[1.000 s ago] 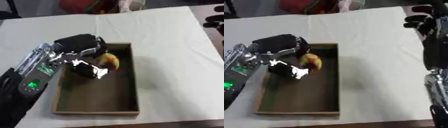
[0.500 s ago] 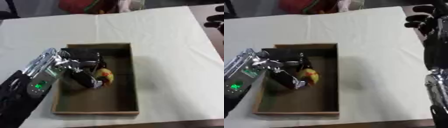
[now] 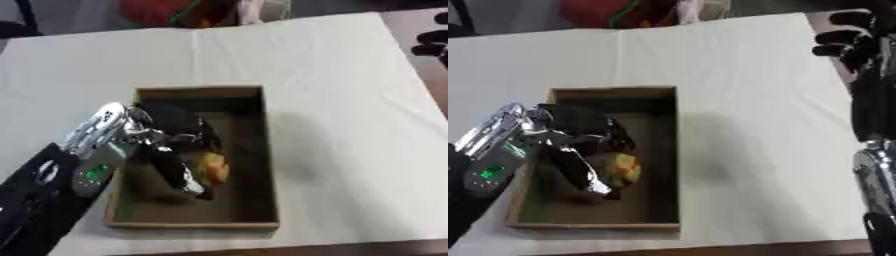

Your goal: Pick up objects on the table and place them in the box.

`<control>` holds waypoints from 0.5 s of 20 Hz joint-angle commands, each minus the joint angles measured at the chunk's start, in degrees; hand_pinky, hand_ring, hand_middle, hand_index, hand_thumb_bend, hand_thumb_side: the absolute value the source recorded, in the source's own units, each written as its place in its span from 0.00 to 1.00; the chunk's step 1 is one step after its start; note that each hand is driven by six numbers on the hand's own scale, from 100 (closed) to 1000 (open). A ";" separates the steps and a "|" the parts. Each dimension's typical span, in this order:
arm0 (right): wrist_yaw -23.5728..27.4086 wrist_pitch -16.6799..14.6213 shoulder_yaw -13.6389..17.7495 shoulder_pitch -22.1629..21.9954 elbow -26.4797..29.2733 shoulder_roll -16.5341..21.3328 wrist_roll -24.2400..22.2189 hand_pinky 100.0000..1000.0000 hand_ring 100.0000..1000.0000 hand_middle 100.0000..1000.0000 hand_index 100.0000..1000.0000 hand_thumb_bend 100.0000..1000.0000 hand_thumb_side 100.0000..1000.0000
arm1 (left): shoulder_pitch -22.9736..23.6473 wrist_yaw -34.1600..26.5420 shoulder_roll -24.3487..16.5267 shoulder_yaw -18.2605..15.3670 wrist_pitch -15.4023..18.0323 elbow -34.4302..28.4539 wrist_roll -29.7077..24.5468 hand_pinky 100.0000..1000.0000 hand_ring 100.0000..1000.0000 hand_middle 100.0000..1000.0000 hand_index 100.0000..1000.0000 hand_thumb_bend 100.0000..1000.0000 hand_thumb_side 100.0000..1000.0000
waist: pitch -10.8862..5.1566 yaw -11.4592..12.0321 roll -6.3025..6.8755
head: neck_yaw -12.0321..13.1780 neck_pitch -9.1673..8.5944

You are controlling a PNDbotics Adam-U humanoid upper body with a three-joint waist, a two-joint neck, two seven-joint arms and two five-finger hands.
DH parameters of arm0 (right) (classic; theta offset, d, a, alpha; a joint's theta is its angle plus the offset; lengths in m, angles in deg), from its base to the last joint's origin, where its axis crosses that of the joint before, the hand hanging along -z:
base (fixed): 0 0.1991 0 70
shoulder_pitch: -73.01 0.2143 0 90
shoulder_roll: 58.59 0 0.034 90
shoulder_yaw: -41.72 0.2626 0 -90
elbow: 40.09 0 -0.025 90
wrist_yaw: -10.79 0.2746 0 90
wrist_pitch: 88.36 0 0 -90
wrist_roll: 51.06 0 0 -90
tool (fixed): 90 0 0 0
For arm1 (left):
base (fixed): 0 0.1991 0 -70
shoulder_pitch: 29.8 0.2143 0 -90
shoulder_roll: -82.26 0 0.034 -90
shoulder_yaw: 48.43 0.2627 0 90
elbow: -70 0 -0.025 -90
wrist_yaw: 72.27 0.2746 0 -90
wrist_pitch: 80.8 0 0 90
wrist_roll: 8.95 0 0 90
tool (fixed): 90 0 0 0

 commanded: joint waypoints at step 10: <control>0.01 -0.14 0.66 0.44 1.14 0.78 0.46 0.59 0.61 0.64 0.87 0.00 0.82 | -1.66 1.90 0.64 -7.96 -1.51 -12.23 4.11 0.50 0.74 0.70 0.85 0.44 0.87 | -1.55 0.43 -0.42 | -0.27 0.18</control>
